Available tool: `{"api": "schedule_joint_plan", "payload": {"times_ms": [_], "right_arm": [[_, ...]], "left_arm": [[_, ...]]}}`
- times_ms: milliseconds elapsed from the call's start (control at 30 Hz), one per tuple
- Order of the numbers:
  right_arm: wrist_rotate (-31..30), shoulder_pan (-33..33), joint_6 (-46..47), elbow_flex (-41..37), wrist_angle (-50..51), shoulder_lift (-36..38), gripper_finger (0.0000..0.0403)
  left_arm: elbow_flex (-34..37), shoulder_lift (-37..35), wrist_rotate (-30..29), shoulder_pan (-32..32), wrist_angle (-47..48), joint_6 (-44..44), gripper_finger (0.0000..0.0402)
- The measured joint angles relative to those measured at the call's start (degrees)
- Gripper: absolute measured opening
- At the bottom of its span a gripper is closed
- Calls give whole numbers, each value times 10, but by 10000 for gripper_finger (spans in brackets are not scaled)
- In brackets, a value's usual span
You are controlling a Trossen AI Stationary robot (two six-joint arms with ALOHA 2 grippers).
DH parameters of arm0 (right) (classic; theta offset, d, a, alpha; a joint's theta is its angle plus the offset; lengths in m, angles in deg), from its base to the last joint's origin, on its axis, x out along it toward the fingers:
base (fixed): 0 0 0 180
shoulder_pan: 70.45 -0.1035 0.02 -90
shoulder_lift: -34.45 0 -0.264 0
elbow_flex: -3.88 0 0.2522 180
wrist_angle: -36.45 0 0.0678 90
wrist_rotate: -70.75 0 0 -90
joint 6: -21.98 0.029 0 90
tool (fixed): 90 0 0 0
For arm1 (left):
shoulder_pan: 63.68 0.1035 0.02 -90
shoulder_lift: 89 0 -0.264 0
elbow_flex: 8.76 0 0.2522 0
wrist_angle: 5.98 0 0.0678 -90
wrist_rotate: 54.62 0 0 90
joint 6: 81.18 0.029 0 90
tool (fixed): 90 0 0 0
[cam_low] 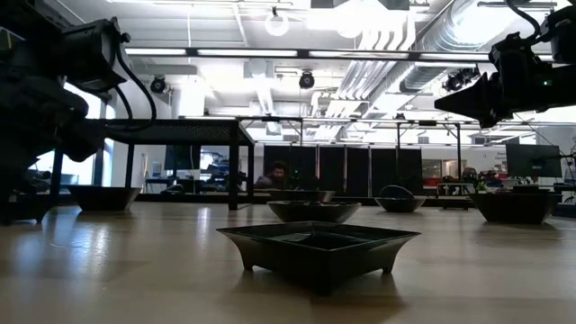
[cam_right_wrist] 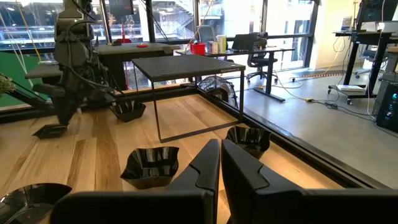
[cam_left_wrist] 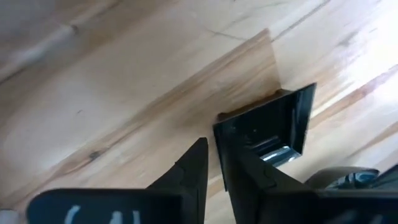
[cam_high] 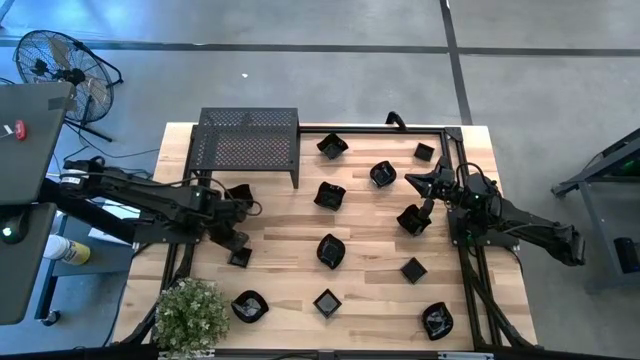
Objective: Pick & Place Mini shaped plates
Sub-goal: Put the square plate on the shelf
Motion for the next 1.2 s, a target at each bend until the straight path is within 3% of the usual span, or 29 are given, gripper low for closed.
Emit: {"api": "schedule_joint_plan", "payload": {"times_ms": [267,667,900,1067,1200], "right_arm": [[0,0,0,0,0,0,12],[0,0,0,0,0,0,12],[0,0,0,0,0,0,12],[0,0,0,0,0,0,12],[0,0,0,0,0,0,12]], "left_arm": [[0,4,2,0,-8,-1,5],[-17,-24,16,0,-3,-29,1],[-124,-60,-12,0,-3,-51,0],[-222,-61,-66,2,37,-50,0],[-289,-61,-102,45,62,-51,0]]}}
